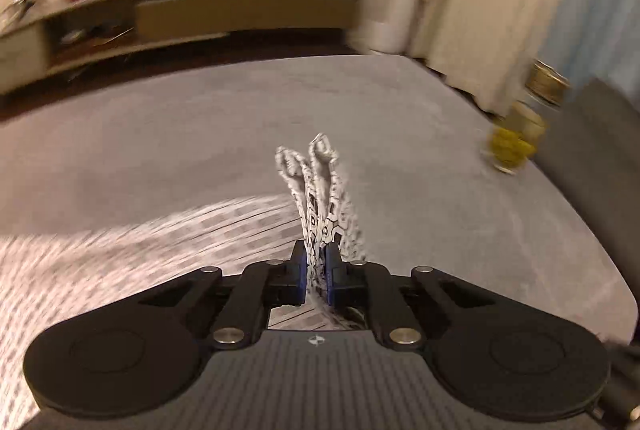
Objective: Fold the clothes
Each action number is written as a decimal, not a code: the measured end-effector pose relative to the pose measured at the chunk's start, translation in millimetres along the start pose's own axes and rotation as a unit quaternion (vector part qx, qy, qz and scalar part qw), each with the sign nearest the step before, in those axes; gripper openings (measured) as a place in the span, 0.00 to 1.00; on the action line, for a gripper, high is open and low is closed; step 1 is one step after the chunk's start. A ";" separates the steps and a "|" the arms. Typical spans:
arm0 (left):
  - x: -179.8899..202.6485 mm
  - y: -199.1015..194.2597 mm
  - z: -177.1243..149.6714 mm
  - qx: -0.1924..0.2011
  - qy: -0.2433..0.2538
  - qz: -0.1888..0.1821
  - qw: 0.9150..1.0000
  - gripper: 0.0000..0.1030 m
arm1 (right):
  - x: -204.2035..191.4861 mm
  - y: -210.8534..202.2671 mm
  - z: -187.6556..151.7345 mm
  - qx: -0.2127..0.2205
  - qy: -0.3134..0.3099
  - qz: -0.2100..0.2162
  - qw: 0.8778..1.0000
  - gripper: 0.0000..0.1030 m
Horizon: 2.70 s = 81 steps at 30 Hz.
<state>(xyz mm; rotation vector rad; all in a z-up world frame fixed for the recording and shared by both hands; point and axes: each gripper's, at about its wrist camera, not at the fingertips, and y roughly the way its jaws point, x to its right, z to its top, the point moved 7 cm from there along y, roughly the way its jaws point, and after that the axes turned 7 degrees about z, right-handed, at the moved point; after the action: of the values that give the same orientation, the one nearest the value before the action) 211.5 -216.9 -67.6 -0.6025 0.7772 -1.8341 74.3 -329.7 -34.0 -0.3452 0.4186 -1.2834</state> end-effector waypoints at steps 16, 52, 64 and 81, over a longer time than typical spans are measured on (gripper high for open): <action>-56.1 7.4 -34.8 -0.012 -0.058 0.007 0.998 0.09 | 7.8 56.7 -15.1 -0.093 0.119 0.056 0.987 0.20; -46.5 19.0 -47.7 -0.002 -0.030 0.063 0.998 0.09 | -15.1 66.5 -10.4 -0.097 0.035 0.027 0.994 0.19; -51.3 -5.4 -28.8 0.032 -0.025 0.065 0.997 0.09 | -25.5 68.6 -19.6 -0.135 0.032 0.048 0.989 0.18; -42.0 50.2 -12.9 0.011 -0.015 0.080 0.997 0.23 | -10.5 80.9 -22.5 -0.138 0.060 0.044 0.988 0.18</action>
<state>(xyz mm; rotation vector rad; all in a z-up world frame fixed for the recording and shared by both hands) 248.1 -188.8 -115.7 -0.5373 0.7621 -1.6806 129.4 -299.5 -90.7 -0.4783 0.7103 -1.1651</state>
